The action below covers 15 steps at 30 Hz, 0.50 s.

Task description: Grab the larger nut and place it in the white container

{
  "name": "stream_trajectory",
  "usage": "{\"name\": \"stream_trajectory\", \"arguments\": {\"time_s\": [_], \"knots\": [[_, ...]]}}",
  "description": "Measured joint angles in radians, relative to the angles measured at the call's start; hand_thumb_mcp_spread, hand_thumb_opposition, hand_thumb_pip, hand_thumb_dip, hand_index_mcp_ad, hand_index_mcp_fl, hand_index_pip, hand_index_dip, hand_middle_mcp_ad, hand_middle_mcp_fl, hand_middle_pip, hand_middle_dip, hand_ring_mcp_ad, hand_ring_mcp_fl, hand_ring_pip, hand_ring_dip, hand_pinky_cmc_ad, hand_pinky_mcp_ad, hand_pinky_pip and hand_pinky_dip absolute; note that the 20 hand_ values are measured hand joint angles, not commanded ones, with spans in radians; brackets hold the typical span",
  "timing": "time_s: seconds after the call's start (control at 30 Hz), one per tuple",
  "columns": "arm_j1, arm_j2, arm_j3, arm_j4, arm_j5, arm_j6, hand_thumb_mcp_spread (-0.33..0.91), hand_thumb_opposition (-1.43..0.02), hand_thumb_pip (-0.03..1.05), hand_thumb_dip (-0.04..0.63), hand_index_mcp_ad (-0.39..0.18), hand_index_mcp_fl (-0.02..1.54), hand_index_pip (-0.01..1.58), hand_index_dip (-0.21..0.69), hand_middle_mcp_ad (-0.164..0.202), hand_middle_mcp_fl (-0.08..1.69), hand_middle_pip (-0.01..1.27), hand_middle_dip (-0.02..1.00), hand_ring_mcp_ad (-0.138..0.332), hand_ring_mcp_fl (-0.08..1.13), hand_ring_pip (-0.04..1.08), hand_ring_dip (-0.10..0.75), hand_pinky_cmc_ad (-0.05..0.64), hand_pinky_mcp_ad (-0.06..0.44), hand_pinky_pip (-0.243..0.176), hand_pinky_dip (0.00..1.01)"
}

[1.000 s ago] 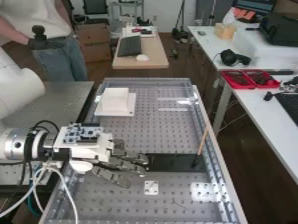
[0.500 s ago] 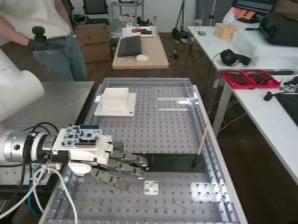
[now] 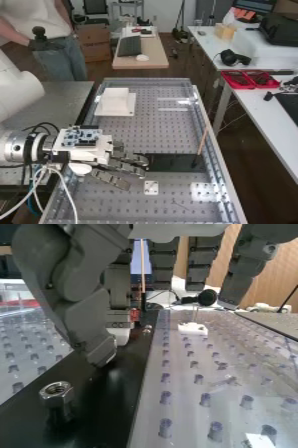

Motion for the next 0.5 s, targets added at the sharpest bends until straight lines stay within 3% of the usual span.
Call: {"name": "stream_trajectory", "arguments": {"time_s": [0.27,0.5], "knots": [[0.004,-0.004,0.000,0.005,0.012,0.018,0.35,-0.88,0.79,0.171,-0.136,0.25,1.51,-0.028,0.073,0.00,0.13,0.16,0.147,0.00,0.20,0.093,0.332,0.297,-0.106,0.61],[0.007,-0.004,-0.002,0.009,0.019,0.027,0.35,-0.87,0.78,0.175,-0.134,0.26,1.51,-0.030,0.073,0.00,0.13,0.16,0.145,0.00,0.20,0.093,0.316,0.284,-0.106,0.61]]}}
